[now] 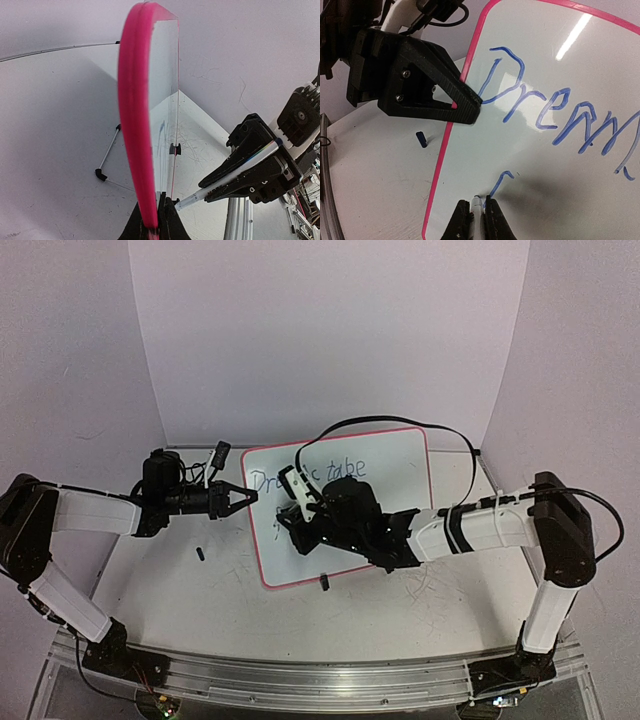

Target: Write a sentence on the whiteboard

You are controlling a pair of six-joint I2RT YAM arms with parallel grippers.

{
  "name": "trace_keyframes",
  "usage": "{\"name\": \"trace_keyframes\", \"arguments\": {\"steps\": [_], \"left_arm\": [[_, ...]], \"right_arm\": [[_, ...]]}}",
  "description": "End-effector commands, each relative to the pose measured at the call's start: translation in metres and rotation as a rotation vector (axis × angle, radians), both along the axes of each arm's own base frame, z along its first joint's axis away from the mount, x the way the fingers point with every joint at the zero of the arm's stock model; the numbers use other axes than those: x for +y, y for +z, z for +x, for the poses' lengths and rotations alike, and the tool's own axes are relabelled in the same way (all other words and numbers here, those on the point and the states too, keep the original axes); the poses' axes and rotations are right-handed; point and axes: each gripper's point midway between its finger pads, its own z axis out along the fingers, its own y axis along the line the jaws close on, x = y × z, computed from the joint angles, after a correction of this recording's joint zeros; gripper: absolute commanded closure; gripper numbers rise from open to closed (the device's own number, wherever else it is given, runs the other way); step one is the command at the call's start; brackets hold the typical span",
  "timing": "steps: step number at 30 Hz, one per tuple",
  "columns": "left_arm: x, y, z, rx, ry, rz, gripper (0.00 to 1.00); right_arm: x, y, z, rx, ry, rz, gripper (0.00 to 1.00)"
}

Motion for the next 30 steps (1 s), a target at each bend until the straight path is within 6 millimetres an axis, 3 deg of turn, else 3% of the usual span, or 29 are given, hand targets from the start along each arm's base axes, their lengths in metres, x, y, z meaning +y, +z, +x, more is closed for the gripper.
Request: {"name": "trace_keyframes", "arguments": {"steps": [1,8,11,13,17,19,25,30], "left_arm": [[-0.001,0.007,0.011,-0.086,0.044,0.034,1.0],[0.0,0.006,0.011,-0.086,0.047,0.037,1.0],[0.0,0.005,0.011,-0.085,0.047,0.038,1.0],[0.0,0.004,0.011,-0.082,0.047,0.04,1.0],[0.0,0.002,0.011,-0.078,0.048,0.043,1.0],[0.0,0.001,0.011,-0.075,0.048,0.043,1.0],[0.001,0.001,0.011,-0.074,0.048,0.045,1.0],[0.001,0.002,0.011,-0.077,0.052,0.045,1.0]], "right_arm": [[0.001,0.032,0.013,-0.059,-0.065,0.063,1.0],[-0.016,0.02,0.024,-0.067,-0.161,0.008,1.0],[-0.027,0.026,0.025,-0.08,-0.199,0.003,1.0],[-0.032,0.039,0.02,-0.089,-0.186,0.029,1.0],[-0.042,0.088,-0.003,-0.12,-0.098,0.175,1.0],[-0.044,0.099,-0.013,-0.131,-0.036,0.212,1.0],[-0.039,0.077,-0.017,-0.139,0.062,0.124,1.0],[-0.017,0.076,-0.019,-0.139,0.119,0.116,1.0]]}}
